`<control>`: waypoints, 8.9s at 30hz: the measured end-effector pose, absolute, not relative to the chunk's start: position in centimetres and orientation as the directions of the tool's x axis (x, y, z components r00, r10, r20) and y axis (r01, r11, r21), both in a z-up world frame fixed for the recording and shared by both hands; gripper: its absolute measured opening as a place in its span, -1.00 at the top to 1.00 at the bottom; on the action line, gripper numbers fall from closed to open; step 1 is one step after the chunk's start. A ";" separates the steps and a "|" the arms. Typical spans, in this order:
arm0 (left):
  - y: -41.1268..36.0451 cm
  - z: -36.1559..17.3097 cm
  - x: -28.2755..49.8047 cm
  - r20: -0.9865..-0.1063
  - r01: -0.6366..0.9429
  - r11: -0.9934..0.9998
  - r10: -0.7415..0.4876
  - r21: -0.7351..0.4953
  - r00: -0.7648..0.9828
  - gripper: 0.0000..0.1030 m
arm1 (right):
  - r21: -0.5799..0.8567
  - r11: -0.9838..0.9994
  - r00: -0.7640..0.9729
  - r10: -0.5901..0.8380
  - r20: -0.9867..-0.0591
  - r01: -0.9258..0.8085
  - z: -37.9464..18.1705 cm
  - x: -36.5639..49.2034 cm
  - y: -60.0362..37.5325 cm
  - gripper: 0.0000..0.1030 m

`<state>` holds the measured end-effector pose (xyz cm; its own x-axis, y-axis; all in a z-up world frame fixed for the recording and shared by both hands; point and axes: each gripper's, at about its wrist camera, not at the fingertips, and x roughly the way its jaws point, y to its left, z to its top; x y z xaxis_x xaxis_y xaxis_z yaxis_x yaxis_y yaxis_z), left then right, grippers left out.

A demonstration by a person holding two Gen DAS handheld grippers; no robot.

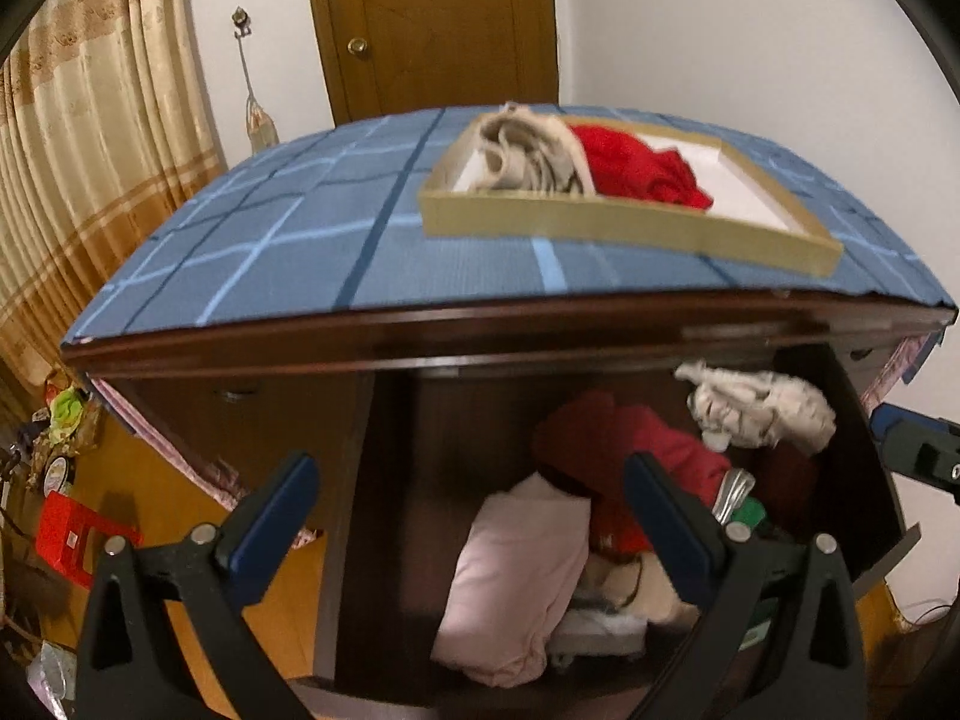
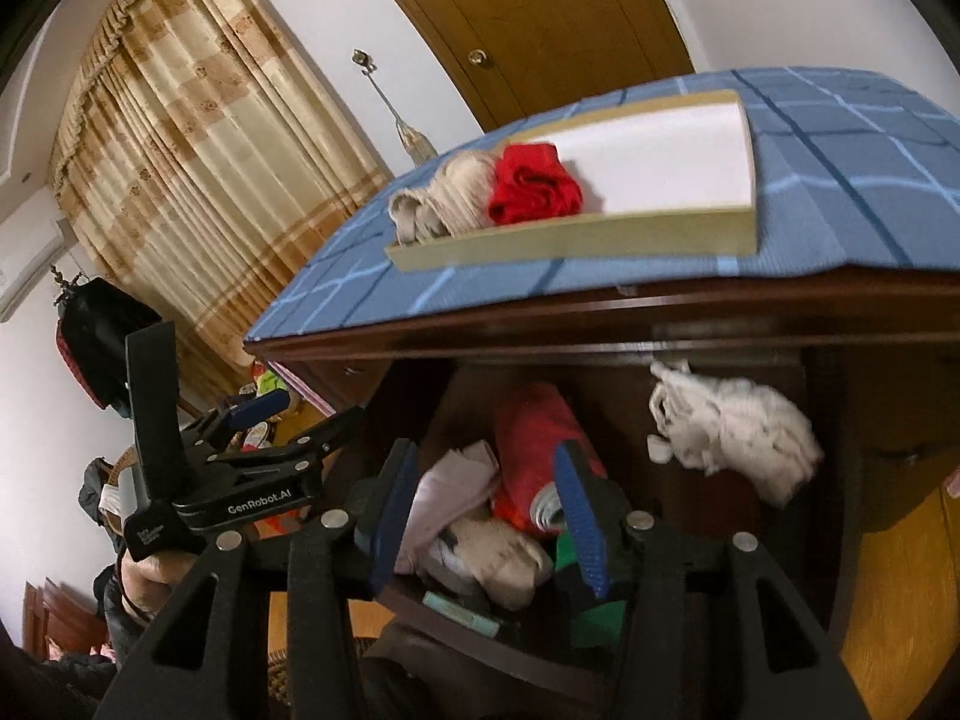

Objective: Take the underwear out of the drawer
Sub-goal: 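Open both tools and move them back down to the open drawer, then grasp the pink underwear with the left tool while the right tool grasps dark red underwear, then lift the pink and dark red underwear up toward the white tray with both tools, then lower the pink underwear into the tray while the right tool lowers the dark red underwear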

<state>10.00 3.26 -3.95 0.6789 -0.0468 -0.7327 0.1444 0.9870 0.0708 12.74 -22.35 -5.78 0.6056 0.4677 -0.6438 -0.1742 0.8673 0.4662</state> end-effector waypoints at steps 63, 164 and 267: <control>-0.9 -17.6 17.5 -0.953 0.482 0.838 0.137 0.256 0.270 -0.12 | 0.489 0.862 0.433 0.494 -0.754 -0.132 -12.2 20.1 -21.5 0.03; 1.8 -6.0 8.6 -0.790 0.390 0.891 -0.406 -0.231 0.460 0.62 | 0.624 0.777 0.555 0.554 -0.621 -0.077 -5.8 10.8 -23.5 0.35; -14.0 -0.4 26.4 -0.692 0.389 0.911 -0.369 -0.137 0.620 0.62 | 0.531 0.801 0.785 0.131 -0.606 0.277 -2.4 26.5 -30.3 0.34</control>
<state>26.38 -14.05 -0.40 0.6201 -0.3691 -0.6923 0.3892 0.9109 -0.1370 26.47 -30.33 -2.42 0.7846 0.1307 -0.6061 0.2767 0.8011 0.5308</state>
